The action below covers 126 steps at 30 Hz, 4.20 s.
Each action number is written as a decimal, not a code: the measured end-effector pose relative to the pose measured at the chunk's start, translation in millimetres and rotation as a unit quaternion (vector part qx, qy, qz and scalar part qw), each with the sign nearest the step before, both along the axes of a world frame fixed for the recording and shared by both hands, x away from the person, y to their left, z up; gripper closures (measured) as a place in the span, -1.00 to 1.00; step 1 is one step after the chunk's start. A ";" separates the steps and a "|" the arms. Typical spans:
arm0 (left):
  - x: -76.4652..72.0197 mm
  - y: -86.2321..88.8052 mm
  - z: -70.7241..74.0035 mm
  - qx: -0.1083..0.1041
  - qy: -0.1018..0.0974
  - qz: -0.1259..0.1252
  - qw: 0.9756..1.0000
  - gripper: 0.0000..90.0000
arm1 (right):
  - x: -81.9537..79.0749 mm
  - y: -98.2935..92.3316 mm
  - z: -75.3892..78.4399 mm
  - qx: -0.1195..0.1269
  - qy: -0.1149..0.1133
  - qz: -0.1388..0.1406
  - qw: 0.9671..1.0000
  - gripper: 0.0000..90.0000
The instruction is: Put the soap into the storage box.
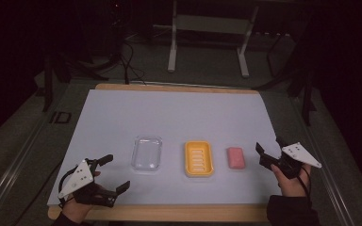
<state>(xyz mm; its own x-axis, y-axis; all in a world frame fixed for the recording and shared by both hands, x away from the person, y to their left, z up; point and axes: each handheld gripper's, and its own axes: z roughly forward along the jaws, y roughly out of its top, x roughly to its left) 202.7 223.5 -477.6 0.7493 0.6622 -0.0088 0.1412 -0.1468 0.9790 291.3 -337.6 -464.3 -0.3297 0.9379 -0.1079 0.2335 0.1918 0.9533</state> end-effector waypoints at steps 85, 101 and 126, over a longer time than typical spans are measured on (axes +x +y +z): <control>-1.7 -2.9 -1.6 0.001 0.010 -0.024 1.000 -1.00 | 32.6 52.1 5.3 -0.068 0.595 -0.039 0.800 -0.37; -2.0 -3.3 -1.6 0.000 0.011 -0.028 1.000 -1.00 | 59.8 80.4 1.6 -0.077 0.565 -0.052 0.820 -0.38; -2.2 -4.6 -2.2 0.002 0.012 -0.035 0.999 -1.00 | 101.5 98.5 -18.2 -0.091 0.546 -0.068 0.830 -0.43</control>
<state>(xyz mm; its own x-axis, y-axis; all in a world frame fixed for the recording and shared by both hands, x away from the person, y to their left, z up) 200.4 218.9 -479.9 0.7933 0.6083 -0.0248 0.1545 -0.1619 0.9746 392.8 -239.0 -482.5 -0.2175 0.9752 0.0418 0.9703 0.2114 0.1178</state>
